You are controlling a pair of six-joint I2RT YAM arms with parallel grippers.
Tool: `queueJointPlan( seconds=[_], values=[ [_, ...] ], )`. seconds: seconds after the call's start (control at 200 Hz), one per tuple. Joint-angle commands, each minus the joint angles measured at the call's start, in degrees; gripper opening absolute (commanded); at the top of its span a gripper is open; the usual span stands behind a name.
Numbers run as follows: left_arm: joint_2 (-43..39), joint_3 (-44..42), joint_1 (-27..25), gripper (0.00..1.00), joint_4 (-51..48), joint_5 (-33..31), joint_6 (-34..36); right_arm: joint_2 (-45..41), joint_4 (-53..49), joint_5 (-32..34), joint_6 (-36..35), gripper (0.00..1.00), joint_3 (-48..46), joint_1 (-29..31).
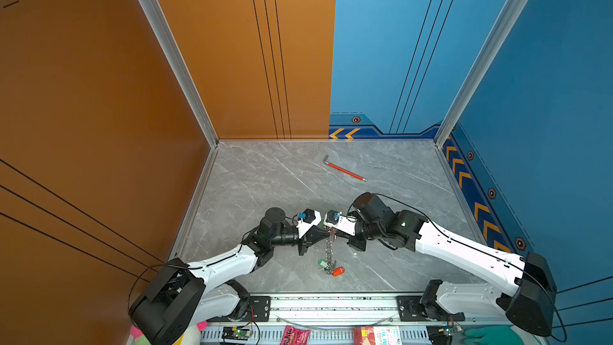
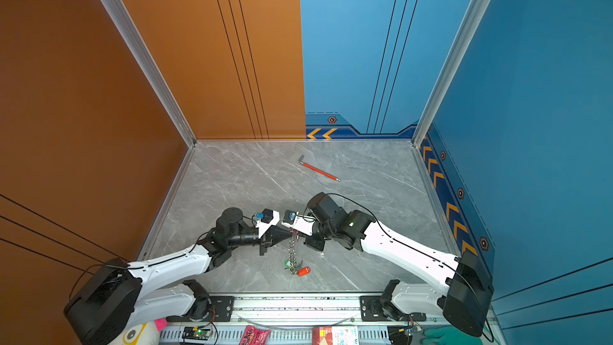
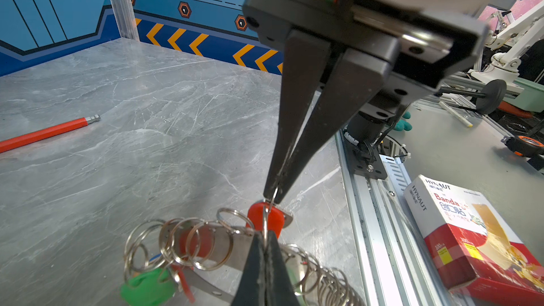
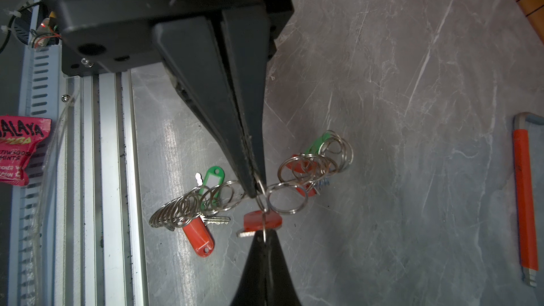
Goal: Put the keys on the keyring
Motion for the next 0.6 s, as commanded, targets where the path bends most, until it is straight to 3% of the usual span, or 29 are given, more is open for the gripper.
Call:
queueJointPlan(
  seconds=[0.0, 0.596],
  values=[
    [0.2, 1.6, -0.1, 0.00, 2.1, 3.7, -0.4, 0.8, 0.3, -0.6, 1.6, 0.00, 2.2, -0.2],
    [0.7, 1.9, -0.2, 0.00, 2.1, 3.9, -0.6, 1.5, 3.9, -1.4, 3.6, 0.00, 1.3, 0.5]
  ],
)
